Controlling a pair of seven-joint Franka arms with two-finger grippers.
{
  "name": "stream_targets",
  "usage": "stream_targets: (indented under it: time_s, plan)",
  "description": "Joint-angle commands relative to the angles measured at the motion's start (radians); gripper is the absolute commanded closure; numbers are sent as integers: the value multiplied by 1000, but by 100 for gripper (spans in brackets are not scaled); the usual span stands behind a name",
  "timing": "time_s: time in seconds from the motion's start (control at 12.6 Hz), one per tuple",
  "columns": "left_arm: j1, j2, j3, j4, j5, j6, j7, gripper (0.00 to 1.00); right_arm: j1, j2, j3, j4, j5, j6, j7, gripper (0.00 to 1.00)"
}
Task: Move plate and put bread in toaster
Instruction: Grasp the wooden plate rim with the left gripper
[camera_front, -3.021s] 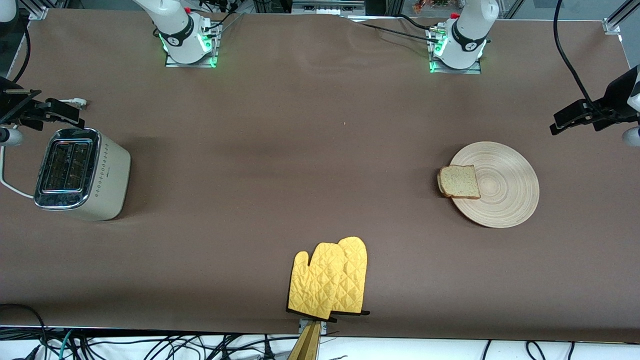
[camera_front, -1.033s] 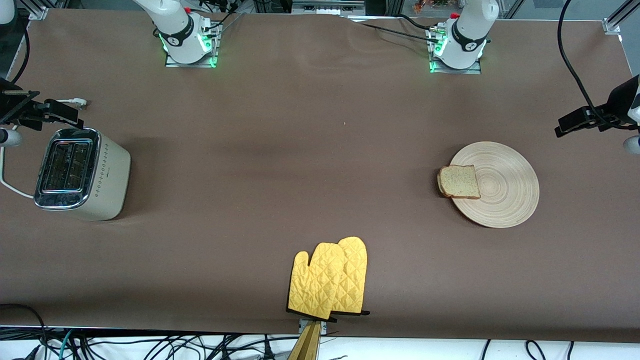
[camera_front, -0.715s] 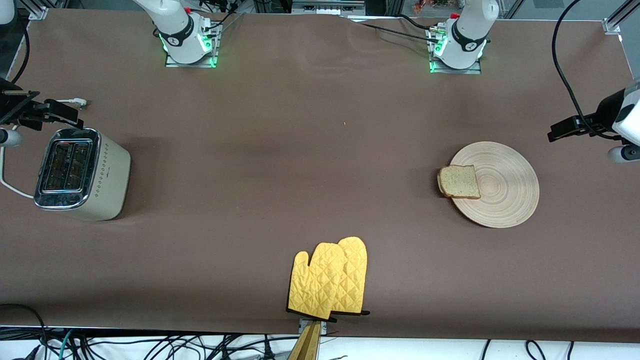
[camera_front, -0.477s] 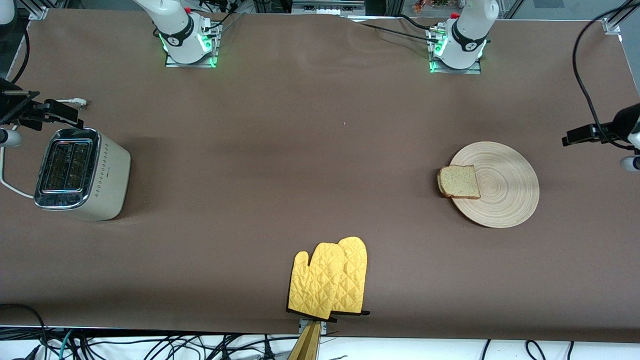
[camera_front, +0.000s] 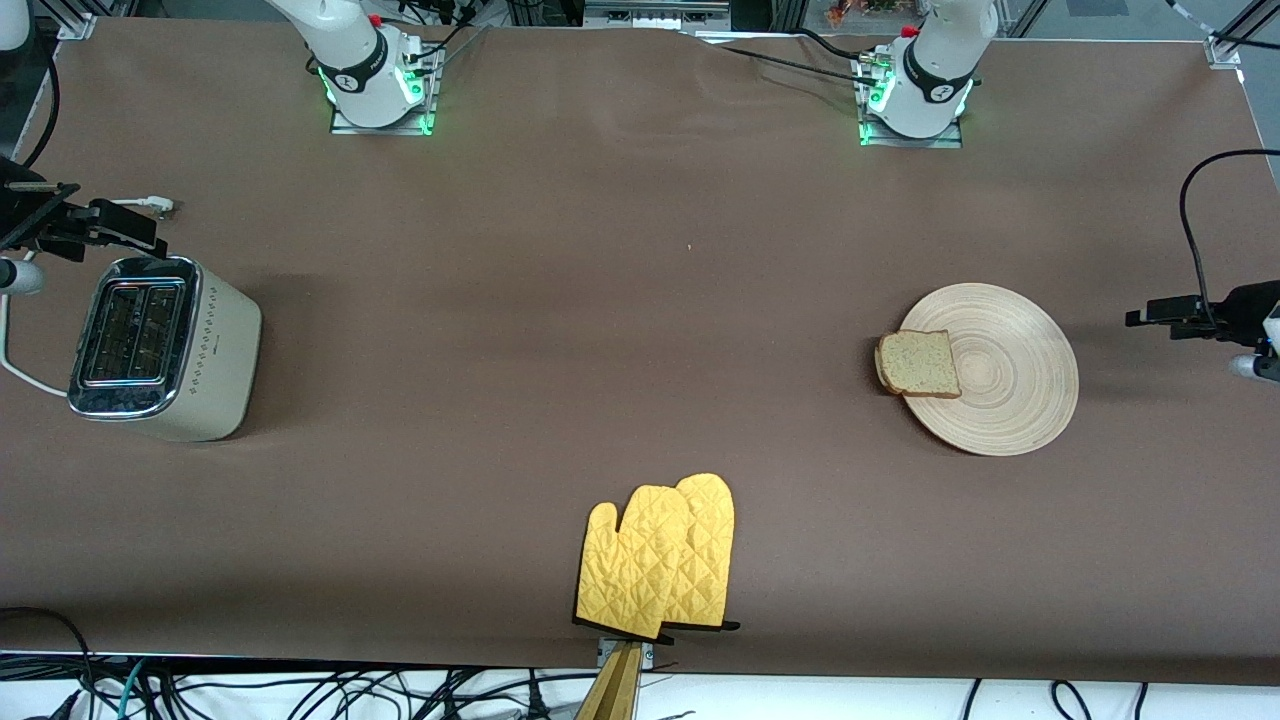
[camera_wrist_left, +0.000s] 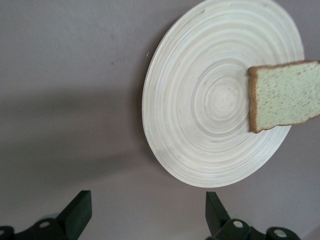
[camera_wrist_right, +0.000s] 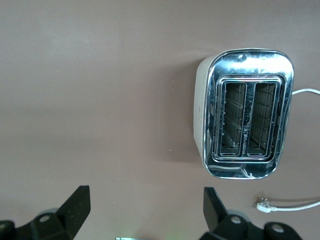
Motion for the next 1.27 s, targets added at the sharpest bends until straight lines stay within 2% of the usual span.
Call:
stream_targets:
  time_s: [0.0,0.24,0.56,0.95,1.11,1.19]
  plan:
    - [8,69,8,0,-67,3,47,0,-8,2,4,15,4,-15,-5,0]
    - [8,140,35,-1,-115,-19,153,0,-8,2,4,15,4,-15,-5,0]
    - [17,191,41,6,-259,-65,156,0,-8,2,4,15,4,-15,-5,0]
    - [11,246,40,0,-346,-66,176,1,-9,2,4,15,4,-15,-5,0]
    - [5,260,40,2,-356,-64,190,7,-8,2,4,15,4,-15,-5,0]
    - [5,263,38,2,-356,-64,190,16,-9,2,4,15,4,-15,-5,0]
